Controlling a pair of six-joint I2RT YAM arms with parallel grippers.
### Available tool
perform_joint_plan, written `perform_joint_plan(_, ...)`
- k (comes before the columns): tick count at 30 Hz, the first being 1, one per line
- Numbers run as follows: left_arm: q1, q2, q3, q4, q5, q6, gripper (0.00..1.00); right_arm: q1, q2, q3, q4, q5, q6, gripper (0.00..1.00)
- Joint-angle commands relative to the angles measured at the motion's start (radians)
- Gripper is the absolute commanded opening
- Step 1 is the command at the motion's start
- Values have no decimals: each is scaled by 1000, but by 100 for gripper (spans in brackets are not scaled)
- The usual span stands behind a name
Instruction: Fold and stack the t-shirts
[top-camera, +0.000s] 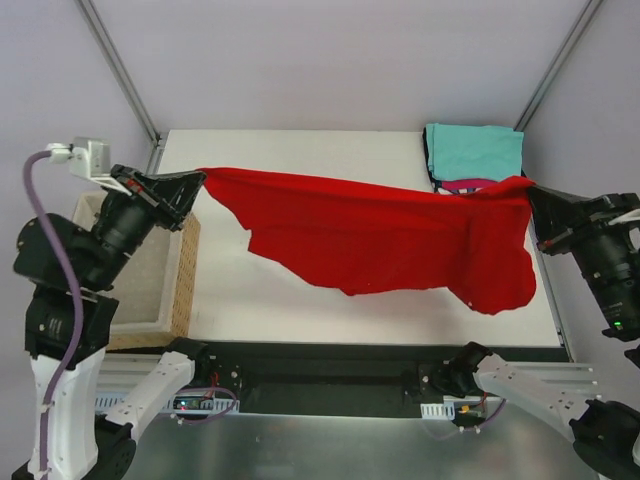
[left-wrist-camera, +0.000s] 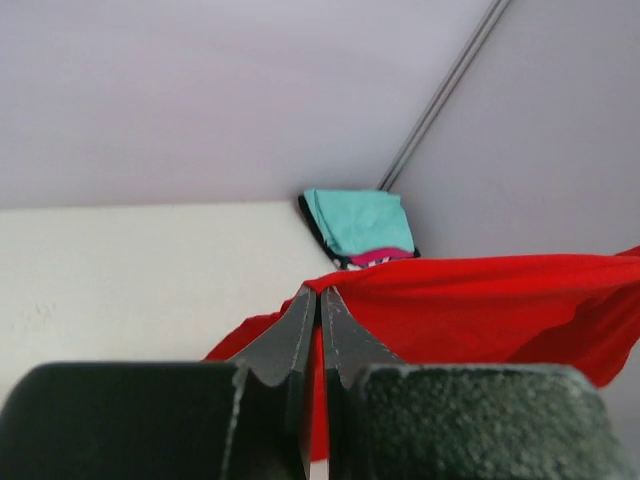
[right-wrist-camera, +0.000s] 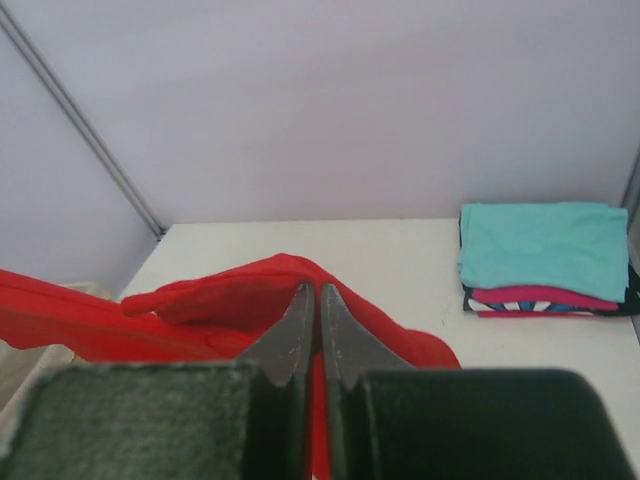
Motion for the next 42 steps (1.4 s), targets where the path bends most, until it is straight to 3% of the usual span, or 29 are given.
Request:
perform_joint_plan(1,8,-2,149,-61,-62,82,0,-1,40,94,22,-92,-65,1)
perform_joint_plan(10,6,9,212,-96,-117,125,0,1,161,155,75,-121,-107,1)
perform_joint_plan(14,5,45,304,-107,-127,145,0,1,263,422,14,-138,-138,1)
perform_joint_plan(19,5,73,415,-98,-150,189,0,1,222,375,204,-172,-200,1)
perform_joint_plan(24,-2,111,515,-93,-156,205,0,1,282,523,172,-239,-217,1)
perform_joint_plan(29,-5,105,578,-93,-133,191,0,-9,206,449,252,-349,-191,1)
perform_joint_plan(35,-5,59,572,-90,-102,174,0,-93,143,419,319,-572,-133,1)
perform_joint_plan(42,-8,18,599,-83,-87,163,0,-323,98,418,387,-716,-24,1)
